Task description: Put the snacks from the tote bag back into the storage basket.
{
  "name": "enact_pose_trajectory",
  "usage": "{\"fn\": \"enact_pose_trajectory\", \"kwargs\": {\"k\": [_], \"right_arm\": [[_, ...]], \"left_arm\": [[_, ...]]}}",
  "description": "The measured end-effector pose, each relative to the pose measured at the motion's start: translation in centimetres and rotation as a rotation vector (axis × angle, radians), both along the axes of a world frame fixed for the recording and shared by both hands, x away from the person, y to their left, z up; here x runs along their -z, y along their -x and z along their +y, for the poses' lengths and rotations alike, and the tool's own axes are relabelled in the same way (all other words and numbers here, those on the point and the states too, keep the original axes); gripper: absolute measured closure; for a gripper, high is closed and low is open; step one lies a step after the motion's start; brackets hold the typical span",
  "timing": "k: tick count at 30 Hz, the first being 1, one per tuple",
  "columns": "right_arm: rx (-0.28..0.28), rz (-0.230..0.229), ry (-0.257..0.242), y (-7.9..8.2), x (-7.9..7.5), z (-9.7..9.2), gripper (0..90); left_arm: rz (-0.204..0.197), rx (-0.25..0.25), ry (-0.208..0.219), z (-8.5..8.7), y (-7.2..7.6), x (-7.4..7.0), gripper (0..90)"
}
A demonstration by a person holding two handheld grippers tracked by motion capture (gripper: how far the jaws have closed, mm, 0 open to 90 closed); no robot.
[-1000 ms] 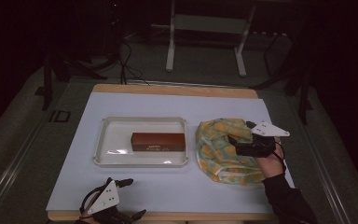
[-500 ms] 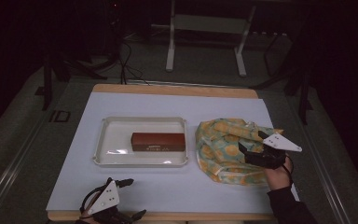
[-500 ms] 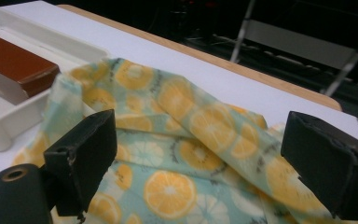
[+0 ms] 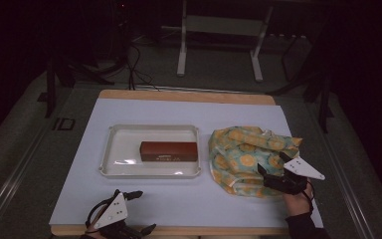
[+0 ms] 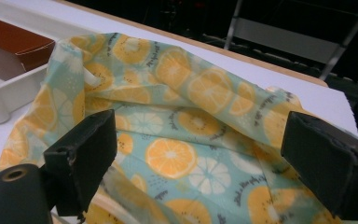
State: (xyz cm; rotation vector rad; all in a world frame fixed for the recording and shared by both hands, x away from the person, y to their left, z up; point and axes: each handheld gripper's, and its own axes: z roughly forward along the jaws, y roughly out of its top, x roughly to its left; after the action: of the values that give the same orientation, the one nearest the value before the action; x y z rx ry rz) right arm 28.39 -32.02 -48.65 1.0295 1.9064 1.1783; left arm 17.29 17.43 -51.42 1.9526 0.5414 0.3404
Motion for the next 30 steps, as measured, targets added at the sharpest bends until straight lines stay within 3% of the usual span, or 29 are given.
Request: {"fn": "enact_pose_trajectory", "kwargs": {"k": [2, 12, 22, 30], "right_arm": [[0.010, -0.003, -0.019, 0.7, 0.5, -0.4, 10.7], [0.035, -0.023, -0.008, 2.6, 1.4, -1.0, 10.7], [0.057, -0.021, -0.025, 3.7, 1.5, -1.9, 10.7], [0.053, -0.062, -0.045, 4.0, 1.4, -2.1, 10.7]], "left_arm": [[-0.001, 0.001, -0.002, 0.0, 0.0, 0.0, 0.0], [-0.004, 0.000, 0.005, 0.1, 0.1, -0.1, 0.0], [-0.005, 0.006, 0.005, 0.1, 0.1, -0.1, 0.0], [-0.004, 0.006, 0.005, 0.0, 0.1, -0.1, 0.0]]}}
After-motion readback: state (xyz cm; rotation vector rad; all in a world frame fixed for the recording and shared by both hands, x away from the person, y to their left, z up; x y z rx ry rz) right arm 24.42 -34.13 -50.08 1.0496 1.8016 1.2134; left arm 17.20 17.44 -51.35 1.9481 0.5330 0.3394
